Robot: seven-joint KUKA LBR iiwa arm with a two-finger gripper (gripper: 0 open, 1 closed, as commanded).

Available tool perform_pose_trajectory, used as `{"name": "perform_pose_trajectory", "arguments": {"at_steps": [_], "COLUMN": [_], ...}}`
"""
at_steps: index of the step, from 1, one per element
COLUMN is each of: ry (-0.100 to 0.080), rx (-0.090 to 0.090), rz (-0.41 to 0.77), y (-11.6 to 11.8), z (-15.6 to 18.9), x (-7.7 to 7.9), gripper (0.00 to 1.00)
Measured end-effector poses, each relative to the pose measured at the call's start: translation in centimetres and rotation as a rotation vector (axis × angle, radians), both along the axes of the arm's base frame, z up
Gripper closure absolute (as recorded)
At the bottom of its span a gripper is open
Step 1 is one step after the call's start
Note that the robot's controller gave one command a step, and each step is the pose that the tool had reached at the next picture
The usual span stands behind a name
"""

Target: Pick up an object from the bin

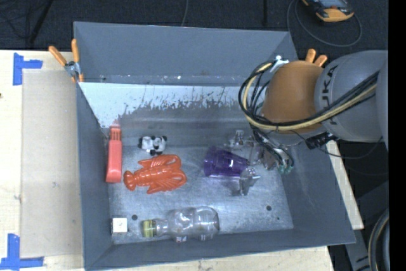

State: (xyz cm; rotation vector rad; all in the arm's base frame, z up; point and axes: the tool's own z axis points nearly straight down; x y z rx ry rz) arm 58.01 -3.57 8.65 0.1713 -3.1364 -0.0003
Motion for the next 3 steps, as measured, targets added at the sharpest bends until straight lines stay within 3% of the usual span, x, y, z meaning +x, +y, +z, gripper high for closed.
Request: {"name": "perform_pose_trajectory", "arguments": {"at_steps": [1, 2, 3], "ry": [-0.002, -0.001, -0.004], "rx": [0.002, 0.001, 0.001], "rz": [-0.244, -0.307, -0.243], "y": [0.4, -0.1, 2.5], "z": [-0.4, -0.4, 15.2], "x": [0.8, 0.9, 2.1], "gripper": [1.00, 1.00, 1.00]}}
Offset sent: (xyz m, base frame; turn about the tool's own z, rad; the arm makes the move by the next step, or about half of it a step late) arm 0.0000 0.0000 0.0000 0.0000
